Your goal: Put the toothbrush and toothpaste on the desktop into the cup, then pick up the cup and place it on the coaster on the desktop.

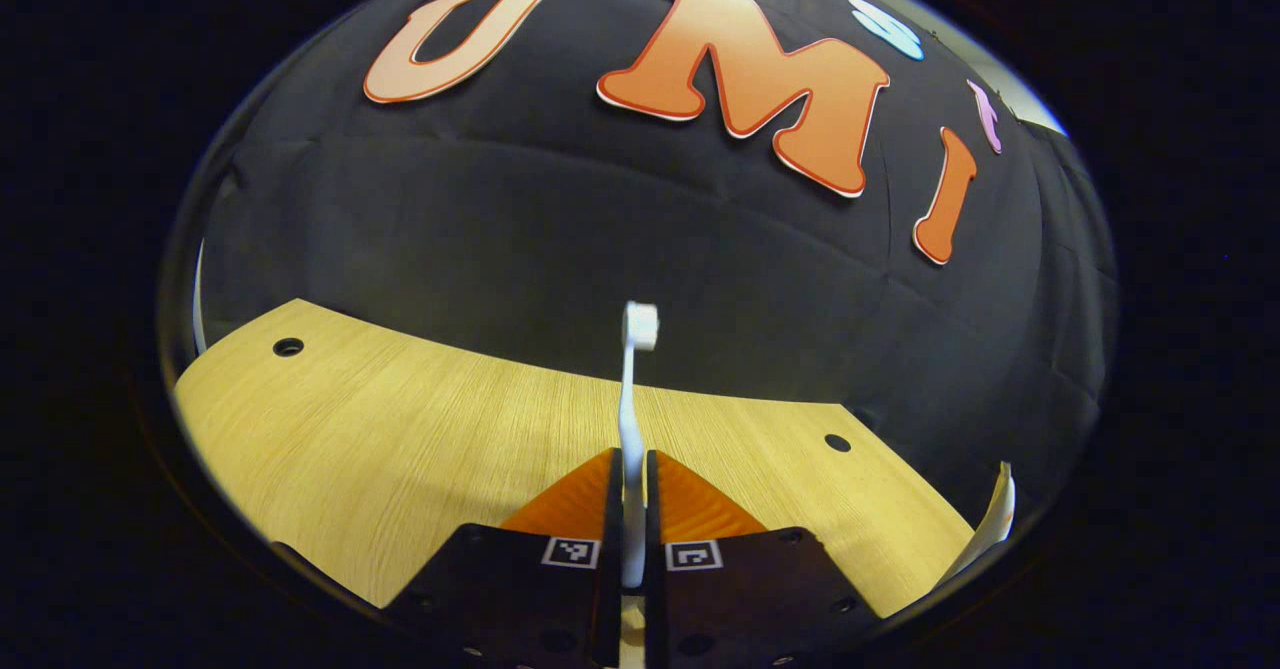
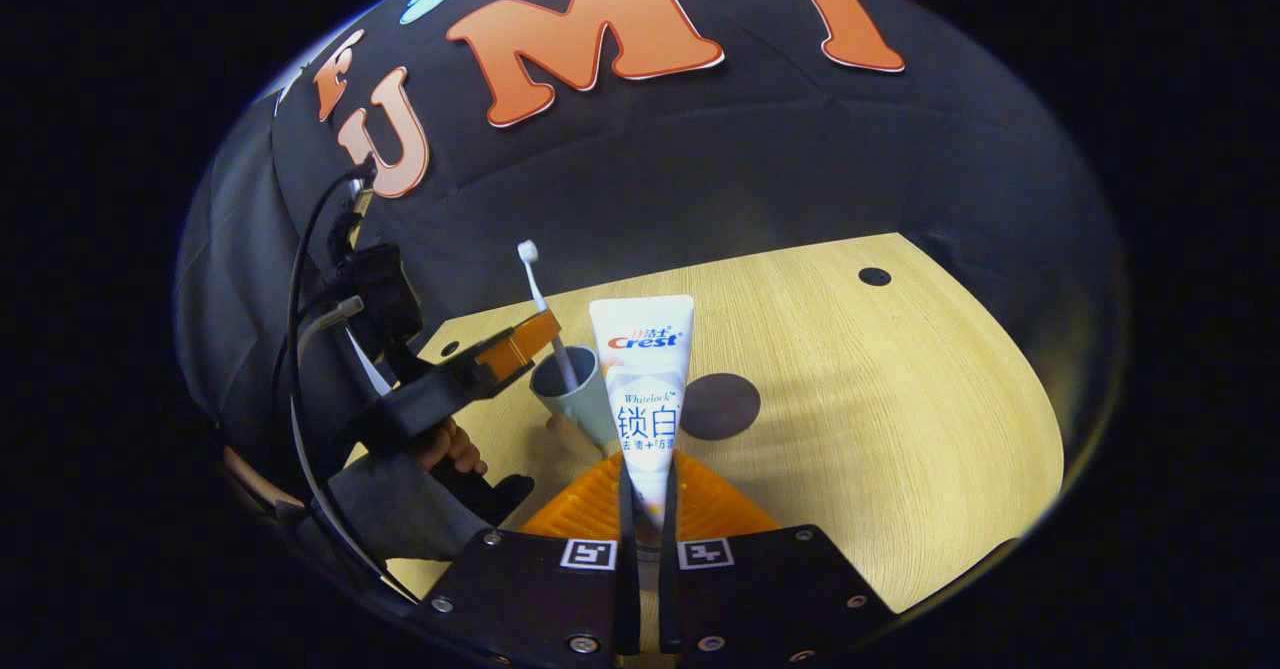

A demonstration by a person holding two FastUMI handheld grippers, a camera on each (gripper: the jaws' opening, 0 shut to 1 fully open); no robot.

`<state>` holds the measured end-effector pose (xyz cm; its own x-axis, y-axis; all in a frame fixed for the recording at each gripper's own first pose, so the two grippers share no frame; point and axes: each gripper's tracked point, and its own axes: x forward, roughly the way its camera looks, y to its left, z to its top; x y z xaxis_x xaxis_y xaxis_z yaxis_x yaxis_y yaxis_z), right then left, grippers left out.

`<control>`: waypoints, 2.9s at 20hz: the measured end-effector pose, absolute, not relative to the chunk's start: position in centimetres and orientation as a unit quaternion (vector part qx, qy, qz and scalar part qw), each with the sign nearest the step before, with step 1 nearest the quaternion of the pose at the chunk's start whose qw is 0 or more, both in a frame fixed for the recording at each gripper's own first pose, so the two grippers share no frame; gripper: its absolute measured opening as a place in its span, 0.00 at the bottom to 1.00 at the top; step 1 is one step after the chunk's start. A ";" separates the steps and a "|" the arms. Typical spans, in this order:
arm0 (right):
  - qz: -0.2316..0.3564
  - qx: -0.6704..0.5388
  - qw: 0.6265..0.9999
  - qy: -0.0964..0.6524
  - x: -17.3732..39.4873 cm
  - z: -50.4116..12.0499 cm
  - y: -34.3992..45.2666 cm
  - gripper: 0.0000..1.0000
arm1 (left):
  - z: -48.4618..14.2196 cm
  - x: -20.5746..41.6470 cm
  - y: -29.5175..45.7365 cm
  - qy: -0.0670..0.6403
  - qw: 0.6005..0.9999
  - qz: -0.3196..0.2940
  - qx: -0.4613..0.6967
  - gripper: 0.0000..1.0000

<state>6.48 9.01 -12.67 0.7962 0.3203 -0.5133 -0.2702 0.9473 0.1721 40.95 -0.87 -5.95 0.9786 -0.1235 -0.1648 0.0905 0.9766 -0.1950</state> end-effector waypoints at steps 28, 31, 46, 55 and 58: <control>0.256 0.026 0.954 0.154 16.6 -6.3 20.9 0.08 | -6.2 31.1 2.7 0.170 0.976 -0.046 -0.126 0.93; 0.261 0.021 0.954 0.148 17.9 -6.5 22.2 0.09 | -6.3 30.5 2.6 0.177 0.974 -0.048 -0.129 0.96; 0.280 -0.019 0.947 0.155 21.4 -11.7 25.7 0.27 | -8.7 28.6 2.9 0.216 0.964 -0.043 -0.150 0.96; 0.277 -0.023 0.950 0.143 20.2 -10.8 25.4 0.28 | -9.3 29.0 4.3 0.218 0.963 -0.037 -0.152 0.96; 0.274 -0.018 0.951 0.140 19.7 -9.9 24.9 0.28 | -9.0 28.7 4.0 0.218 0.964 -0.042 -0.149 0.96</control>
<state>19.70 24.94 -9.86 0.8104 0.5164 -0.2767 -0.5267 0.8490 0.0421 28.73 3.96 -9.00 0.9018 -0.1463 -0.4067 0.0166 0.9520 -0.3056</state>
